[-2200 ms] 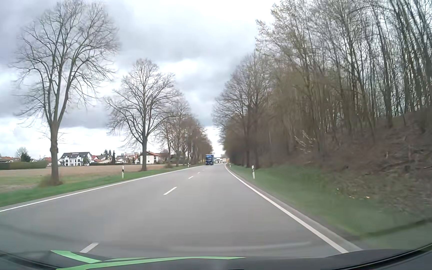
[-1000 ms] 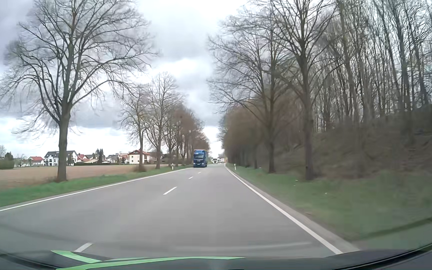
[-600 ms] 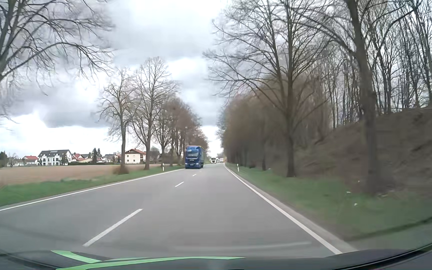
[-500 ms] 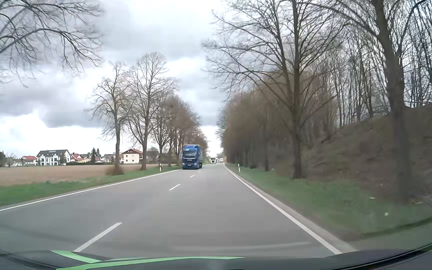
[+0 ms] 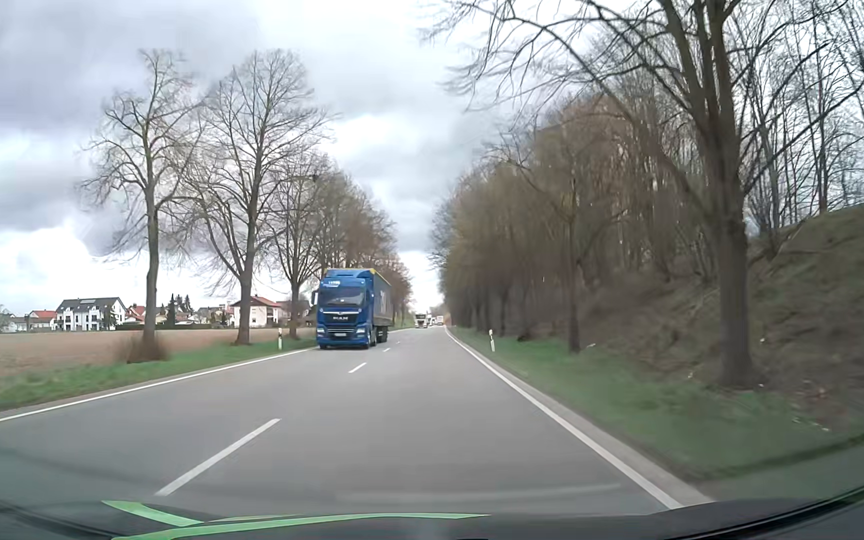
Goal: Follow the waypoints while adhering to traffic rules and regulations
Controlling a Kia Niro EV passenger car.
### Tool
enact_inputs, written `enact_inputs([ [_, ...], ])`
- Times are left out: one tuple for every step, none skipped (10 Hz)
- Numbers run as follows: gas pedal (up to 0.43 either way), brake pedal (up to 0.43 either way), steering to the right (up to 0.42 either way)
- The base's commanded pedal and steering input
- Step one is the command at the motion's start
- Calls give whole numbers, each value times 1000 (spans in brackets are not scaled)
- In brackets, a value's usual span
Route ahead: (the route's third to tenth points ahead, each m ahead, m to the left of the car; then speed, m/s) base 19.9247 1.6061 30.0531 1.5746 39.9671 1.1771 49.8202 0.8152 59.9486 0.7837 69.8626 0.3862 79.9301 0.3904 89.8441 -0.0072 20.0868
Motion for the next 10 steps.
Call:
enact_inputs([
  [169,0,2],
  [169,0,2],
  [169,0,1],
  [169,0,1],
  [169,0,1],
  [169,0,1],
  [169,0,1],
  [169,0,1],
  [169,0,1],
  [169,0,2],
])
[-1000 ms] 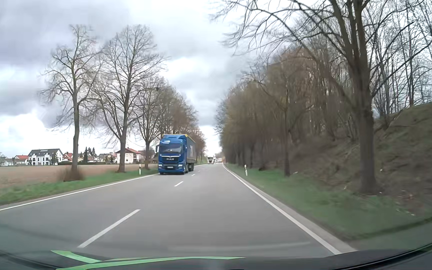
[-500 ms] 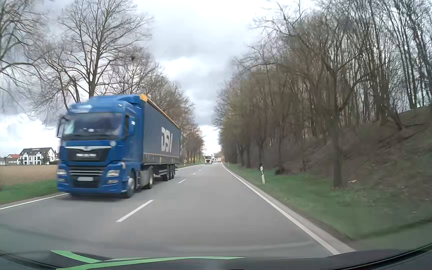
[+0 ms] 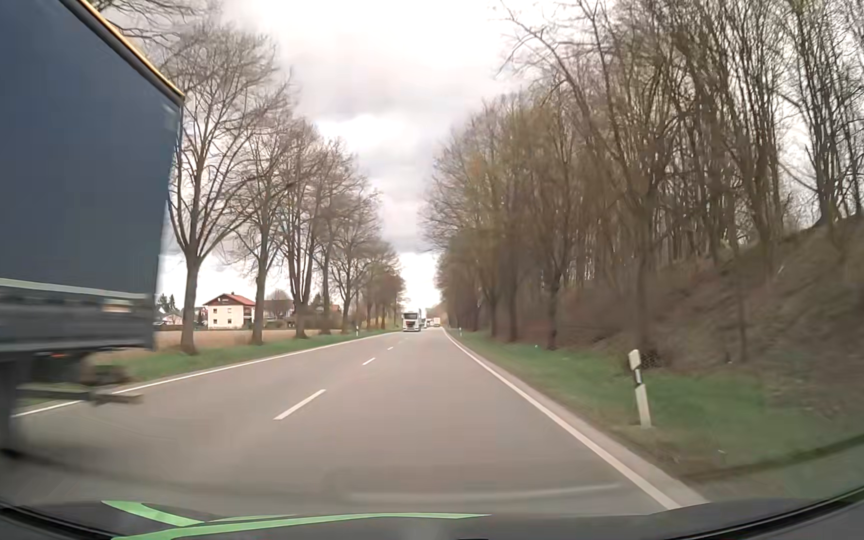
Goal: Follow the waypoints while adhering to traffic rules and regulations
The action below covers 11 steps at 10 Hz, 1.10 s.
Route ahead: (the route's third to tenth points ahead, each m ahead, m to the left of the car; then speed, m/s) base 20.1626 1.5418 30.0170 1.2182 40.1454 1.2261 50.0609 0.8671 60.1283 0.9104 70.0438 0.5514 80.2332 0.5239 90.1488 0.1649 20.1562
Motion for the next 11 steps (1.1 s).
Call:
enact_inputs([
  [169,0,1],
  [169,0,1],
  [169,0,1],
  [169,0,1],
  [169,0,1],
  [169,0,1],
  [169,0,2],
  [169,0,2],
  [169,0,2],
  [169,0,2],
  [169,0,2],
])
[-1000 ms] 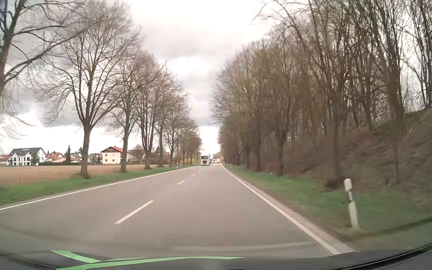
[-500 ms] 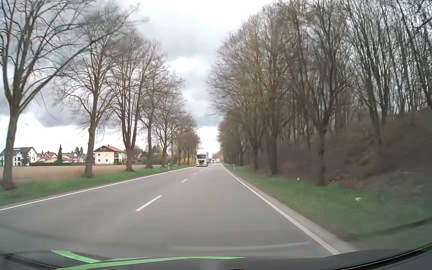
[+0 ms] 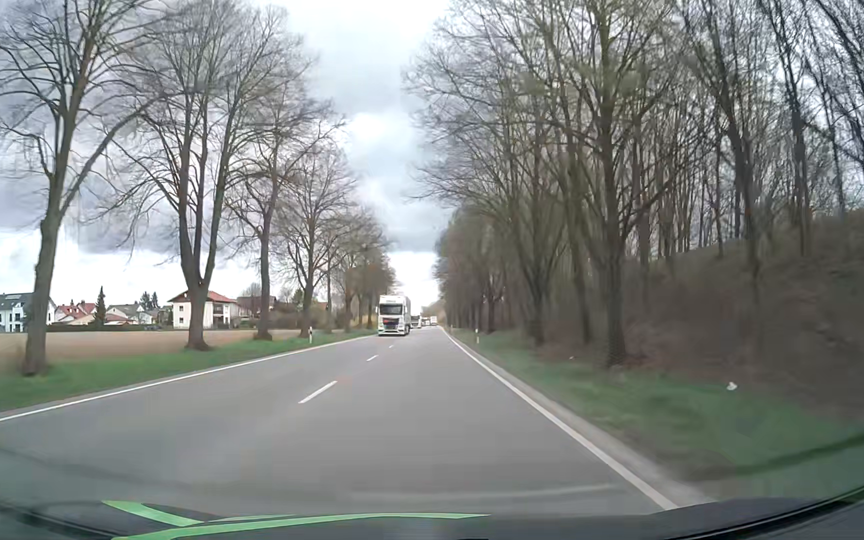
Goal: Follow the waypoints while adhering to traffic rules and regulations
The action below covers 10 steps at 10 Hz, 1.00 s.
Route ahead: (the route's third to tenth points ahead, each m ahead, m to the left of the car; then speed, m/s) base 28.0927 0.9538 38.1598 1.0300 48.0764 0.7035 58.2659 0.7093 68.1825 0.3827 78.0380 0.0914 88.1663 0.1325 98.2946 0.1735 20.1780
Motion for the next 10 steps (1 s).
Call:
enact_inputs([
  [169,0,2],
  [169,0,2],
  [169,0,2],
  [169,0,2],
  [169,0,2],
  [169,0,2],
  [169,0,2],
  [169,0,2],
  [169,0,2],
  [169,0,2],
])
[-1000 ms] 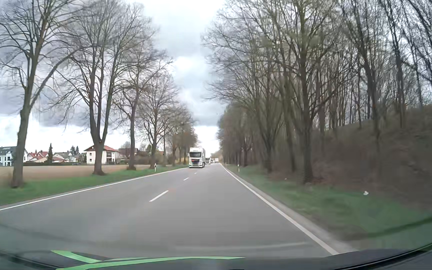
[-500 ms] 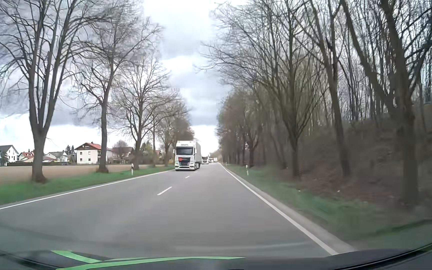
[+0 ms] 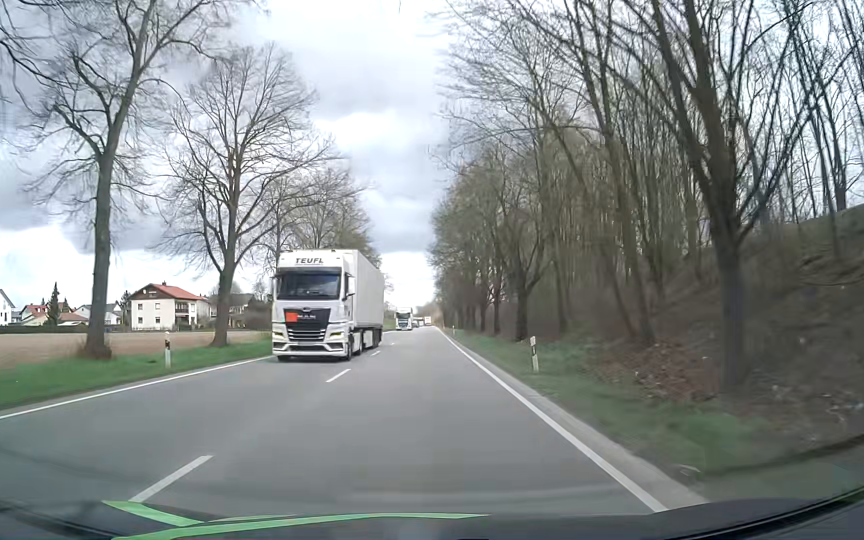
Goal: Follow the waypoints while adhering to traffic rules and regulations
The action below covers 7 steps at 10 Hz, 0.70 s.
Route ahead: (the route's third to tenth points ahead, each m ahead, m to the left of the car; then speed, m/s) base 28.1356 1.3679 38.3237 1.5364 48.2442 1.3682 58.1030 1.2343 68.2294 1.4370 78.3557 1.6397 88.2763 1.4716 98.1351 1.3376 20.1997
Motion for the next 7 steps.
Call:
enact_inputs([
  [169,0,1],
  [169,0,0],
  [169,0,0],
  [169,0,0],
  [169,0,0],
  [169,0,0],
  [169,0,-1],
])
